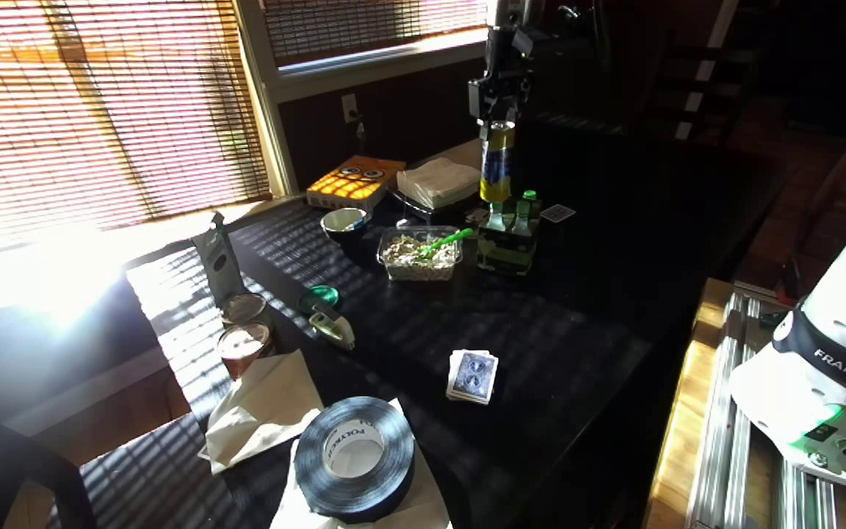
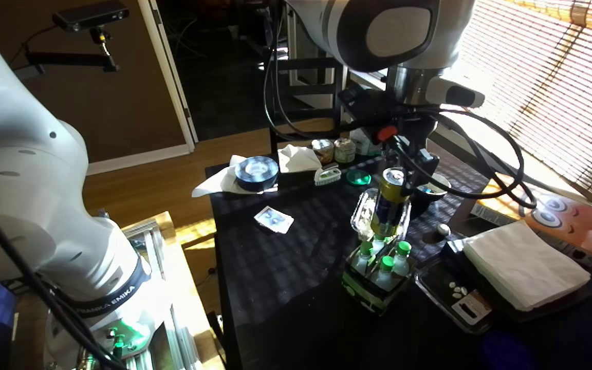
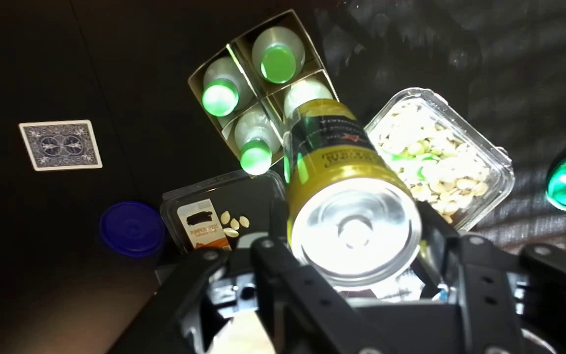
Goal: Put the can on one bottle
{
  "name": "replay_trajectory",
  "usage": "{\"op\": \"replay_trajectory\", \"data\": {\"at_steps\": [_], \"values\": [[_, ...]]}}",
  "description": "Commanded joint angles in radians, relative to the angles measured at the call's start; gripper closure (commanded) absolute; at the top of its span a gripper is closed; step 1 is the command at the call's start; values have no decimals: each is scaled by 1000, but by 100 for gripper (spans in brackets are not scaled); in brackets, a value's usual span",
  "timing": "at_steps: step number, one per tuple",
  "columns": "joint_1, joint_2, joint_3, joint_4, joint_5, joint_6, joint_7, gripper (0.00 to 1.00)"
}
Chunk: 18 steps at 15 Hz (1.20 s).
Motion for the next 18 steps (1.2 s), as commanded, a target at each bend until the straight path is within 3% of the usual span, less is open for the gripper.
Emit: {"op": "replay_trajectory", "data": {"at_steps": [1, 18], "values": [[-4, -13, 2, -6, -13, 12, 21, 62], [-7, -4, 2, -4, -20, 1, 46, 62]]}}
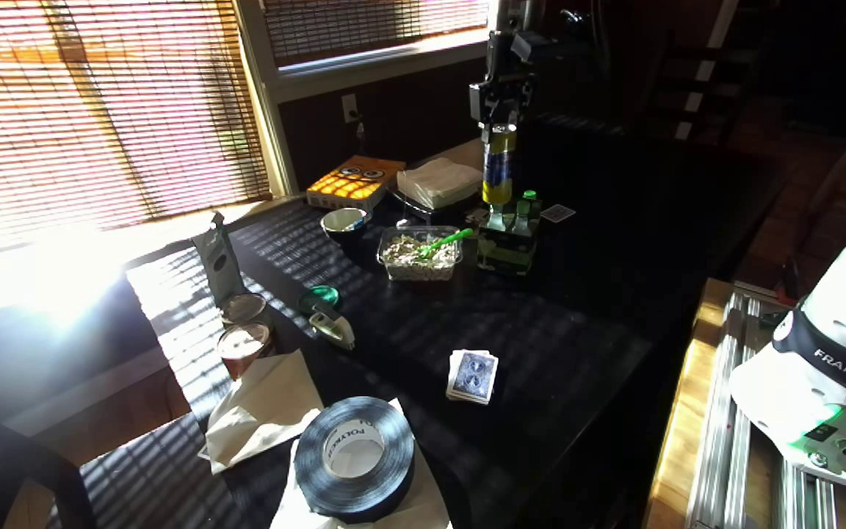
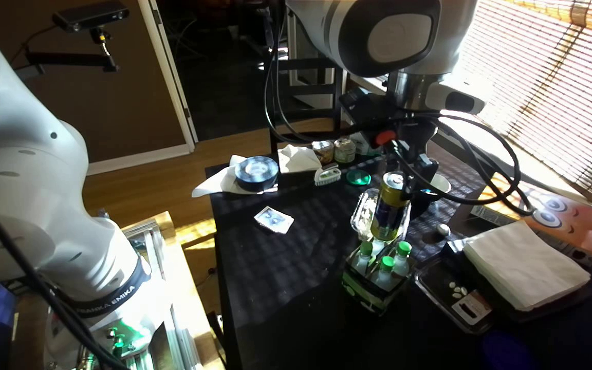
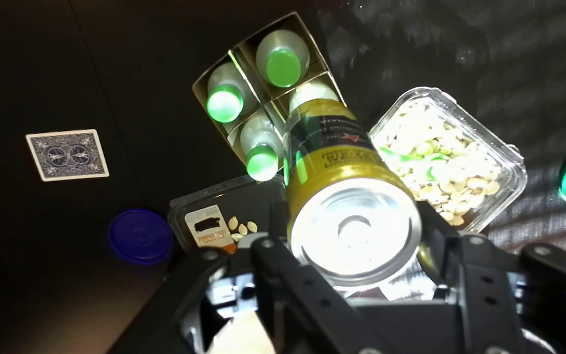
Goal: Put the can on one bottle
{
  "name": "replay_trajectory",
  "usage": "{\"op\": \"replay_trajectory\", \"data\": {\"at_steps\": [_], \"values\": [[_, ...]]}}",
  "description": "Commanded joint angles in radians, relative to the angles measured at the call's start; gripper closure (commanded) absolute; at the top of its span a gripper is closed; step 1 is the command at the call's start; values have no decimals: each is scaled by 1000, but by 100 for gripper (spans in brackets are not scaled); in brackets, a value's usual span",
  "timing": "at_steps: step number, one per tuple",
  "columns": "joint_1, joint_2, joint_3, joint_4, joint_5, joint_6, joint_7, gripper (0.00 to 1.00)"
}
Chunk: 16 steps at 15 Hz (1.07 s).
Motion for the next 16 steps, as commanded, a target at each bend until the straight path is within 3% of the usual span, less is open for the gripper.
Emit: {"op": "replay_trajectory", "data": {"at_steps": [1, 16], "values": [[-1, -15, 2, -3, -9, -6, 13, 62], [0, -24, 4, -2, 28, -16, -9, 62]]}}
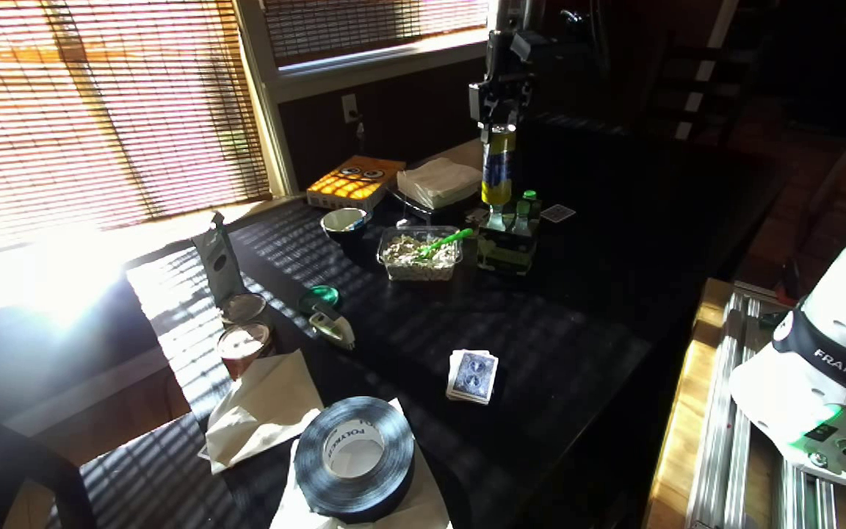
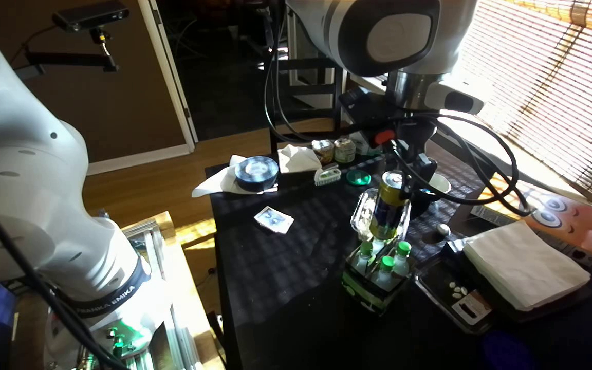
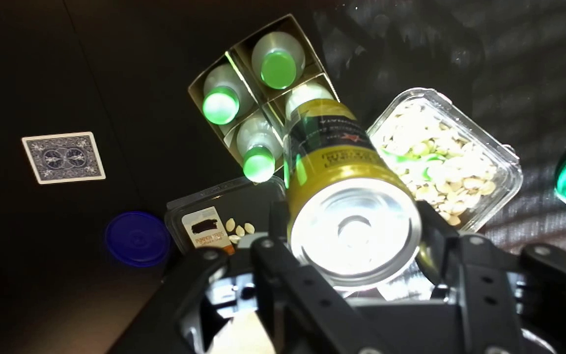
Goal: Put the can on one bottle
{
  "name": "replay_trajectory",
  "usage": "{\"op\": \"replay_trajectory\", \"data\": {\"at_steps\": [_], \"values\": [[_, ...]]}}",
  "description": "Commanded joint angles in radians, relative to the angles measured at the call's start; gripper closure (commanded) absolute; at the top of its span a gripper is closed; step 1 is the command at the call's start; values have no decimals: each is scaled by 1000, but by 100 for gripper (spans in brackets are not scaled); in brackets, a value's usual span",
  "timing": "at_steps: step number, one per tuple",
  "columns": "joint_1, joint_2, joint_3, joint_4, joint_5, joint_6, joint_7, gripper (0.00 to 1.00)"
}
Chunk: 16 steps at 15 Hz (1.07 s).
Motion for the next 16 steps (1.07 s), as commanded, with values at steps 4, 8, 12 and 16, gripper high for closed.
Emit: {"op": "replay_trajectory", "data": {"at_steps": [4, 8, 12, 16], "values": [[0, -19, 3, -1, 5, -23, -1, 62], [0, -18, 3, -1, 5, -28, 0, 62], [0, -18, 3, -1, 3, -33, 1, 62], [-1, -17, 3, 0, -3, -35, 8, 62]]}}
